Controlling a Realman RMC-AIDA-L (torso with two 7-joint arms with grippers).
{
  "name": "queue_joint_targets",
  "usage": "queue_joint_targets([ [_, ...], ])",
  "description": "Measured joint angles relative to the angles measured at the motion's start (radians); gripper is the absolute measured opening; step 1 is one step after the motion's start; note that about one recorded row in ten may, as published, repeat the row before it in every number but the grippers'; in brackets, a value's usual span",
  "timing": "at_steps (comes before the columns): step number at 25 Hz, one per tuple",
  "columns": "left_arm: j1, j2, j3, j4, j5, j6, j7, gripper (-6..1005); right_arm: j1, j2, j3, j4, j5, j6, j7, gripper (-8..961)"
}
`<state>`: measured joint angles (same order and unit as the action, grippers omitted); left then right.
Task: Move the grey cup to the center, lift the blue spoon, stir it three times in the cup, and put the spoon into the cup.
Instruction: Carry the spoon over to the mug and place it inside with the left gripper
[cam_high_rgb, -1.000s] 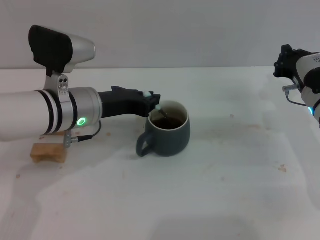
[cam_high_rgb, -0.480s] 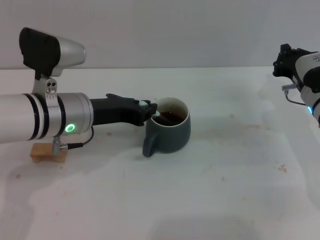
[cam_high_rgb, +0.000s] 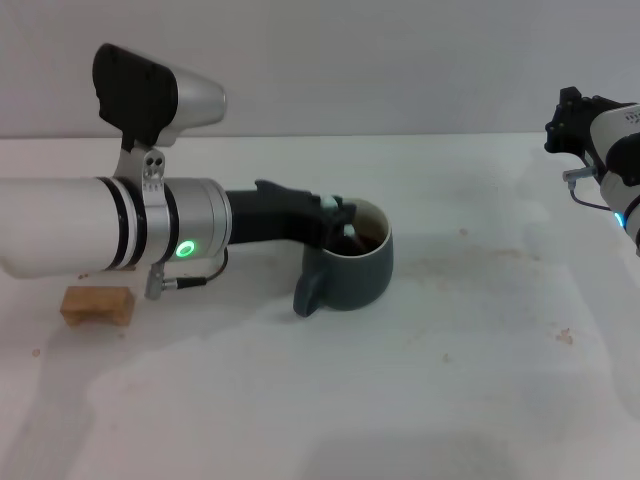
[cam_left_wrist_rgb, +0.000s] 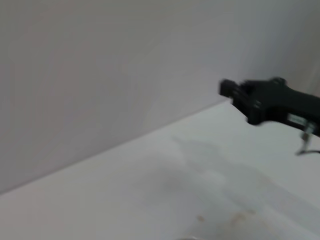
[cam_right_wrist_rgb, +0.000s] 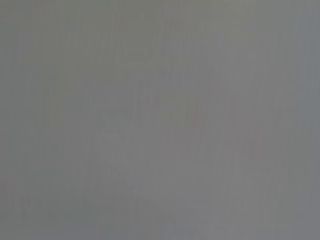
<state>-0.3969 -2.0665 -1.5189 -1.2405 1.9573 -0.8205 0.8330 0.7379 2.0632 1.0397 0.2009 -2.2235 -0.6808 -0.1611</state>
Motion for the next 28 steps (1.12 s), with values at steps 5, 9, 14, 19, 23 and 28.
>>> queue_joint_targets([
  [5, -0.027, 0.002, 0.004, 0.041, 0.004, 0.077, 0.0, 163, 0.0, 0.0, -0.001, 0.001, -0.01, 0.001, 0.0, 6],
  [9, -0.045, 0.004, 0.001, 0.058, 0.021, 0.11, -0.002, 165, -0.001, 0.0, -0.001, 0.004, -0.012, 0.002, 0.0, 7],
  [14, -0.032, 0.007, -0.003, 0.032, 0.08, 0.092, -0.054, 167, -0.002, 0.0, 0.0, 0.005, -0.023, 0.002, 0.0, 7],
  [19, -0.01, 0.006, -0.003, -0.01, 0.134, 0.065, -0.095, 169, -0.002, 0.0, 0.0, 0.005, -0.024, 0.002, 0.0, 6],
  [23, 0.012, 0.007, -0.002, -0.047, 0.148, 0.031, -0.119, 170, -0.002, 0.0, 0.0, 0.004, -0.024, 0.0, 0.0, 6],
  [28, 0.02, 0.006, -0.002, -0.067, 0.149, -0.001, -0.133, 172, -0.002, 0.0, 0.0, 0.002, -0.024, -0.003, 0.0, 7],
])
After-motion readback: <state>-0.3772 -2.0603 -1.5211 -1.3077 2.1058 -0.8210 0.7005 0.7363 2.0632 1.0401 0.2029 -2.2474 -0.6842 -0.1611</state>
